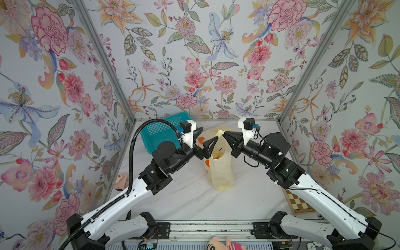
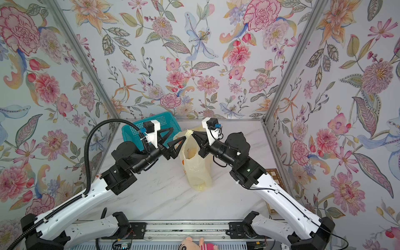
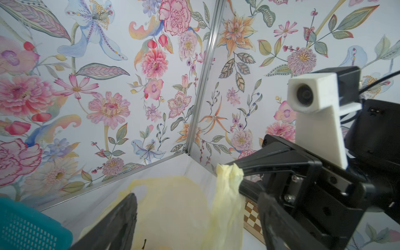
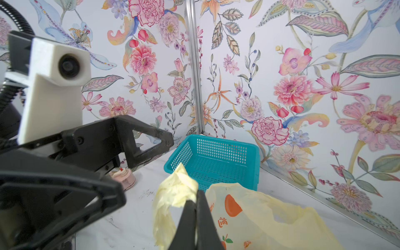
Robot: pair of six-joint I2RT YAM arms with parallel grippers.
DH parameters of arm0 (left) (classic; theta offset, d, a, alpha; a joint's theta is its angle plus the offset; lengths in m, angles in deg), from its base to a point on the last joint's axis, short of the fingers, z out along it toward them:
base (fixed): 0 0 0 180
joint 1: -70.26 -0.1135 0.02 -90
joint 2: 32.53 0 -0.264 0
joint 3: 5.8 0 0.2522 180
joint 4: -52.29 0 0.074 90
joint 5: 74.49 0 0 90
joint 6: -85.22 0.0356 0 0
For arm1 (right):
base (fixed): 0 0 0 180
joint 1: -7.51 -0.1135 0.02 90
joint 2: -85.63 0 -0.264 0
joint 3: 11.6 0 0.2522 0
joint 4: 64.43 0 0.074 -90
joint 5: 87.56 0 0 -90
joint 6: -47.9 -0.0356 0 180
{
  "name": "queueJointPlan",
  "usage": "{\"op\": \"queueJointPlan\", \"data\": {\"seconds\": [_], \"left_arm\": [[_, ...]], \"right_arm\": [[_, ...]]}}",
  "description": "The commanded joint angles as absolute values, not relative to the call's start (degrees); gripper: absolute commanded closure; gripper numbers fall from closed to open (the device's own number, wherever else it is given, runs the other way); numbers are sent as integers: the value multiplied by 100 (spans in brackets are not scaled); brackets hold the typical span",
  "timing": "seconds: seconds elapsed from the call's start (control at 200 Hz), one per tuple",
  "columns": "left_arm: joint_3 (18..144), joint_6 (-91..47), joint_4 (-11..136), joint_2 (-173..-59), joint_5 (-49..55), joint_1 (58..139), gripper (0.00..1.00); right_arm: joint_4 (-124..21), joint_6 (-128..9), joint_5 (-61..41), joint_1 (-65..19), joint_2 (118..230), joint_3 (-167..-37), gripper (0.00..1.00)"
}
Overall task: Place the pears into plastic bags & tie knots
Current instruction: Adjust the plastic bag at the center of the board.
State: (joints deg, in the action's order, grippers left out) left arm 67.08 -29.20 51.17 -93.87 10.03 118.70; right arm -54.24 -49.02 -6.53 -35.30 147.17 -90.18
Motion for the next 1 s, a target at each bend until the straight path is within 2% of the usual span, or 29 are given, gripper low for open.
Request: {"op": "queueJointPlan", "data": {"seconds": [0.0, 0.14, 0.521, 0.646, 0.781, 0.996], "left_arm": [[6607, -2816, 4711, -9538, 1615, 12055, 9], [6457, -2761, 4277, -9732, 1733, 12199, 8], [6493, -2276, 4139, -10255, 2424, 12626, 14], [6163, -2194, 3894, -10165, 2671, 12686, 17], [5611, -2191, 3354, -9860, 2702, 12704, 12], [5385, -2068, 3193, -9704, 2612, 12742, 3]], "right_arm": [[-5305, -5420, -17, -3614, 14852, -9306, 100], [-5078, -5720, -9, -3670, 15007, -9466, 100], [-5011, -5966, -22, -3903, 15077, -9597, 100], [-5009, -6013, 183, -3905, 15014, -9551, 100], [-4982, -5996, 280, -3904, 14978, -9534, 100], [-4965, -5981, 277, -3906, 14961, -9532, 100]]}}
